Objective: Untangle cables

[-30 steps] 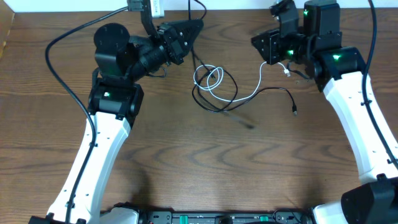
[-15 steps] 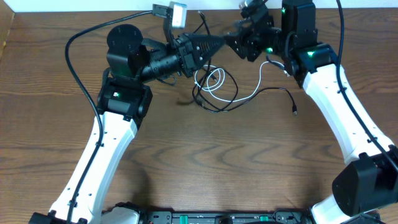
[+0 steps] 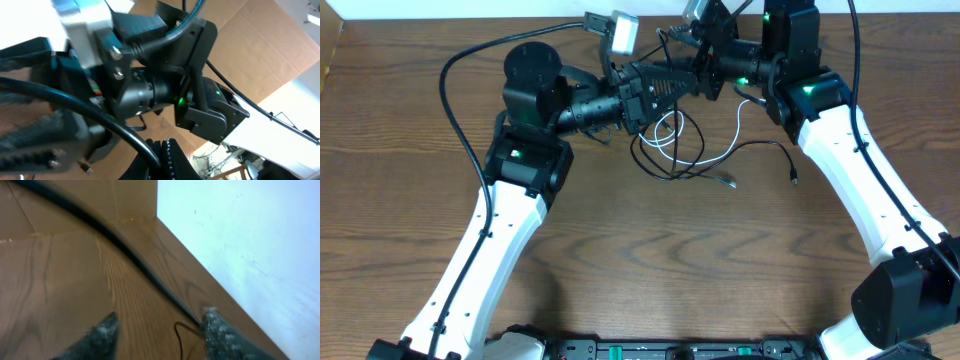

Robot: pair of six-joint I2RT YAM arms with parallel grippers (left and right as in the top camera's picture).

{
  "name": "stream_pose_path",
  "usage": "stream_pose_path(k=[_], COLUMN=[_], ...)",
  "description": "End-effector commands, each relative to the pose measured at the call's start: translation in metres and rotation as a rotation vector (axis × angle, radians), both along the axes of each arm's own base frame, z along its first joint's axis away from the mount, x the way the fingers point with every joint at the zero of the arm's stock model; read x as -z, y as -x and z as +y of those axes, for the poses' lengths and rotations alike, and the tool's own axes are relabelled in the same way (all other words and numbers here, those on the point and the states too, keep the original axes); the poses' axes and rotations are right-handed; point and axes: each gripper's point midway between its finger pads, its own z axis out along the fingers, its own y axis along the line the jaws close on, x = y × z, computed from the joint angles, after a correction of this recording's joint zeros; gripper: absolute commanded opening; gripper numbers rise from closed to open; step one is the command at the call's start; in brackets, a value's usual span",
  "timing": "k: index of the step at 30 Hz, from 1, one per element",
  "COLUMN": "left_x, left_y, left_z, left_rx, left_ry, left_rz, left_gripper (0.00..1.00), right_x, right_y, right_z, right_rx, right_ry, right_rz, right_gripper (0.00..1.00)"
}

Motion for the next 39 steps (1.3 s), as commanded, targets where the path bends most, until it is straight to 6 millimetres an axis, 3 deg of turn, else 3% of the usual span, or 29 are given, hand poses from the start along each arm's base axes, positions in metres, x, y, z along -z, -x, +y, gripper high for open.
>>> stream_pose_path(k=[1,7,12,14,16,21,22,25,28,31,33,34,35,36,39], left_x=[-0.007,-0.007,-0.007,-0.007,-0.007,0.025,0.044,0.072,0.099,0.117,0.126,0.132,0.134,0.138,0.144], left_y=[0.009,0.009,0.009,0.009,0.009,-0.003,-0.012,-0.024,-0.036,-0.044,-0.046,-0.047,-0.047,-0.046,-0.042], left_z=[-0.005,-0.005,-0.005,-0.005,-0.005,0.0,0.007,0.019,0.038,0.057,0.067,0.073,0.075,0.078,0.081], left_rx=[0.037,0.037,0.037,0.037,0.037,-0.042,-0.107,-0.21,-0.335,-0.445,-0.498,-0.525,-0.533,-0.543,-0.542], left_ry=[0.005,0.005,0.005,0.005,0.0,-0.123,-0.191,-0.299,-0.414,-0.502,-0.547,-0.576,-0.587,-0.604,-0.627], left_rz=[-0.027,-0.027,-0.027,-0.027,-0.039,-0.063,-0.029,0.019,0.086,0.136,0.16,0.177,0.184,0.197,0.224], left_gripper=[0.08,0.08,0.08,0.08,0.08,0.08,0.13,0.27,0.39,0.44,0.44,0.44,0.45,0.44,0.45], right_x=[-0.007,-0.013,-0.01,-0.007,0.0,0.021,0.029,0.036,0.031,-0.002,-0.047,-0.084,-0.098,-0.126,-0.185], right_y=[-0.001,-0.01,-0.01,-0.014,-0.022,-0.032,-0.036,-0.045,-0.058,-0.071,-0.075,-0.073,-0.072,-0.067,-0.05], right_z=[0.004,0.001,0.0,-0.003,-0.009,-0.027,-0.038,-0.057,-0.083,-0.108,-0.128,-0.142,-0.148,-0.162,-0.195], right_rx=[-0.022,0.026,0.029,0.059,0.12,0.22,0.263,0.327,0.42,0.492,0.512,0.518,0.526,0.541,0.568], right_ry=[-0.011,-0.009,-0.004,0.01,0.038,0.106,0.13,0.157,0.119,-0.009,-0.141,-0.238,-0.275,-0.343,-0.482], right_rz=[-0.042,-0.084,-0.071,-0.063,-0.046,0.026,0.052,0.073,0.108,0.089,0.018,-0.053,-0.08,-0.141,-0.284], right_gripper=[0.38,0.36,0.17,0.01,0.01,0.01,0.01,0.01,0.01,0.01,0.01,0.01,0.01,0.01,0.01])
